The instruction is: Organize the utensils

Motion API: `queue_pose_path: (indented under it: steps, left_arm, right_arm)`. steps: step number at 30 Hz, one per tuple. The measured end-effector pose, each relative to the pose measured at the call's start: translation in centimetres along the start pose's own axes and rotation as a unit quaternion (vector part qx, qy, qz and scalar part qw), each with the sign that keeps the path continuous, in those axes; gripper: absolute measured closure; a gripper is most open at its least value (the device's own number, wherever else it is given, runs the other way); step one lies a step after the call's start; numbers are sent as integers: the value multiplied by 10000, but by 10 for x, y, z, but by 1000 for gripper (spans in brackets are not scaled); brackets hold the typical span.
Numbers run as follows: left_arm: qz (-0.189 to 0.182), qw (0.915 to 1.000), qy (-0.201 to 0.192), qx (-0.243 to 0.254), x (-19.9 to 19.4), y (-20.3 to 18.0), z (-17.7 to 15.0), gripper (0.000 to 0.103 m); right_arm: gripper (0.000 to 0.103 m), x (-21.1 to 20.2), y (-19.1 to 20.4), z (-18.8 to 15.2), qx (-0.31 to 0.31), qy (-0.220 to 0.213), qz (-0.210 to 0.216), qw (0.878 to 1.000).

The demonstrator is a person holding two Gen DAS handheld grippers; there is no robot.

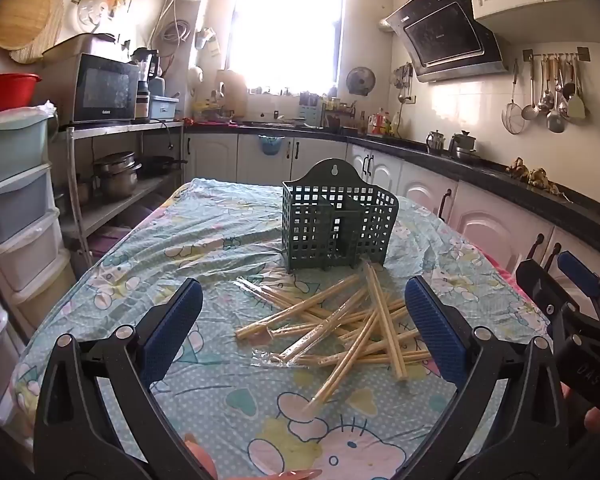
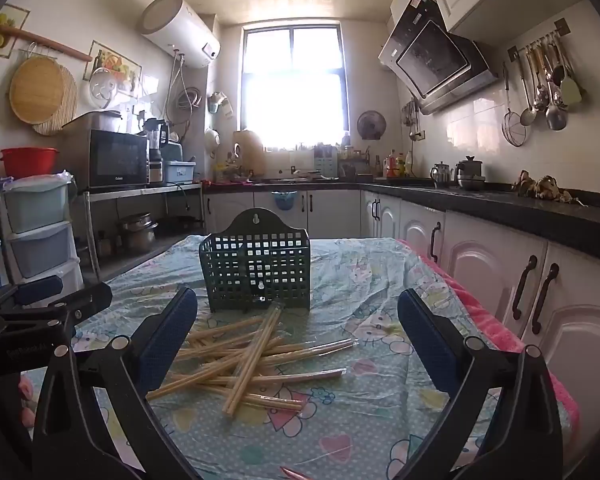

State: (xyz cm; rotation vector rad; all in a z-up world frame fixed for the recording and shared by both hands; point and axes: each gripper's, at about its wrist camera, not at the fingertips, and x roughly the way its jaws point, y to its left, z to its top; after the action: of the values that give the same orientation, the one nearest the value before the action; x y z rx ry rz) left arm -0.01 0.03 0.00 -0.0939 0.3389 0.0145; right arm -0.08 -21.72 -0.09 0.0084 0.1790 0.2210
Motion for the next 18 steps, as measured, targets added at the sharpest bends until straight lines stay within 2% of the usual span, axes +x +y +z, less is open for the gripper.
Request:
queue_pose_path:
  steps: [18]
  left_arm:
    - [3,10000,51,-17,-1,1,1,9]
  right_arm:
    - [6,2,1,-2,-36,43,27,10000]
